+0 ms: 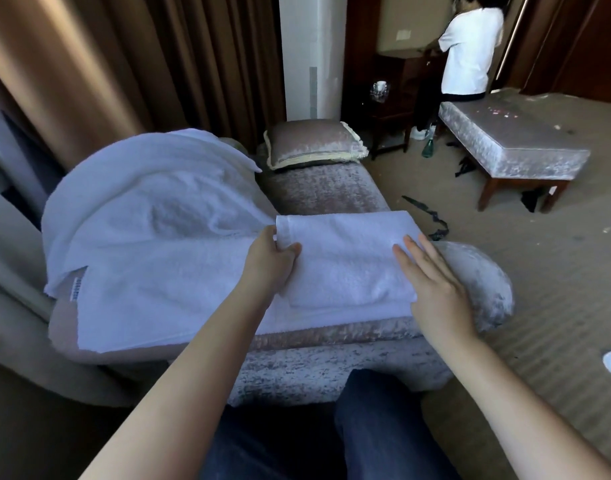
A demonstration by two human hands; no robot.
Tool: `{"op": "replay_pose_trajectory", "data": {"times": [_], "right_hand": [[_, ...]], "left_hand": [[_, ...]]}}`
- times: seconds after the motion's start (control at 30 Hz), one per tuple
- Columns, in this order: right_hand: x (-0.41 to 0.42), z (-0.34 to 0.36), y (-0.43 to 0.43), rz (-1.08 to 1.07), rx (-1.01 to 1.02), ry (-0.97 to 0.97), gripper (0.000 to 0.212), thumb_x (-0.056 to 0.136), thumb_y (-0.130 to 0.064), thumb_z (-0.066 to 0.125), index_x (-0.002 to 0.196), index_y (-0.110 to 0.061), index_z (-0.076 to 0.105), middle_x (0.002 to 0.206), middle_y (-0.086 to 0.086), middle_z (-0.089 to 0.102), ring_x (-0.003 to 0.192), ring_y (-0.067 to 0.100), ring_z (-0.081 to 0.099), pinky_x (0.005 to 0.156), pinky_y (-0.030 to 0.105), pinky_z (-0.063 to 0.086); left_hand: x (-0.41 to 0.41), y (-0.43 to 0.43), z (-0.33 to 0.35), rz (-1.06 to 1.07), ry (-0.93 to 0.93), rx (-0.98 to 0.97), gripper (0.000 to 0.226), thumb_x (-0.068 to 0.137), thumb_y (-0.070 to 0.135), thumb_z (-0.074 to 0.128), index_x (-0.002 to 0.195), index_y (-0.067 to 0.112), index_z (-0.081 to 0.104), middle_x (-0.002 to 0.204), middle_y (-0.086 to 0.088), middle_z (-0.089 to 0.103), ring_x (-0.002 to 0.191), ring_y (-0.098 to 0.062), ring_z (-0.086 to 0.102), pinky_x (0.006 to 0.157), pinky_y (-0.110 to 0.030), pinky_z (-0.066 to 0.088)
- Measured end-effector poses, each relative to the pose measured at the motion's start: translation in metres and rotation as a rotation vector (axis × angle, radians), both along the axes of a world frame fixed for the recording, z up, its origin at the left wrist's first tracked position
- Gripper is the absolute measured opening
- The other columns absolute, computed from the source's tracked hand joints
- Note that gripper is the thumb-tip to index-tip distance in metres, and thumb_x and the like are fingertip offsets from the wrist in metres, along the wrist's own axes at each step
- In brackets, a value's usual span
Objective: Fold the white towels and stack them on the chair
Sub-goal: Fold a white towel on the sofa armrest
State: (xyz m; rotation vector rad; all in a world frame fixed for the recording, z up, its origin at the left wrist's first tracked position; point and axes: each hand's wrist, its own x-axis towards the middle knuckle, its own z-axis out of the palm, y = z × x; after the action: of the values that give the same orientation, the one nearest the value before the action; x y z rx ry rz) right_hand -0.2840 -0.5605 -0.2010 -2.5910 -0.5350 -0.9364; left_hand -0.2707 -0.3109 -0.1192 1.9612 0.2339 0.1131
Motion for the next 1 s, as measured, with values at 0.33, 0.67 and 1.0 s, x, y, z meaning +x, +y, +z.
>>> {"op": "replay_pose_trajectory", "data": {"times": [0.33,0.67,1.0], "right_hand": [[0.014,-0.002,-0.077,0.088,0.063,0.204,0.090,0.063,0.029,0.056,0.139,-0.017,0.045,0.148,0.000,0.038,0.145,0.003,0.013,0.106,0.038,0.039],[0.052,0.047,-0.056,0.100,-0.017,0.352,0.080,0.087,-0.065,0.015,0.151,-0.018,0.030,0.157,-0.006,0.026,0.145,0.004,0.014,0.114,0.020,0.012],[0.067,0.025,-0.055,-0.010,-0.165,0.422,0.085,0.084,-0.064,0.002,0.151,-0.020,0.030,0.157,-0.008,0.027,0.148,0.010,0.011,0.117,0.031,0.013]], "left_hand": [[0.013,-0.059,-0.008,-0.041,-0.069,0.150,0.052,0.091,0.014,0.058,0.138,0.014,0.036,0.113,-0.007,0.059,0.081,-0.013,0.054,0.063,-0.028,0.045],[0.022,-0.104,-0.031,-0.287,-0.550,0.943,0.060,0.094,0.040,0.031,0.130,0.001,0.057,0.139,-0.016,0.054,0.131,-0.035,0.049,0.106,-0.054,0.037],[0.011,-0.100,-0.074,-0.217,-0.532,1.144,0.065,0.103,0.048,0.024,0.139,-0.001,0.050,0.144,-0.017,0.048,0.136,-0.031,0.043,0.114,-0.045,0.027]]}}
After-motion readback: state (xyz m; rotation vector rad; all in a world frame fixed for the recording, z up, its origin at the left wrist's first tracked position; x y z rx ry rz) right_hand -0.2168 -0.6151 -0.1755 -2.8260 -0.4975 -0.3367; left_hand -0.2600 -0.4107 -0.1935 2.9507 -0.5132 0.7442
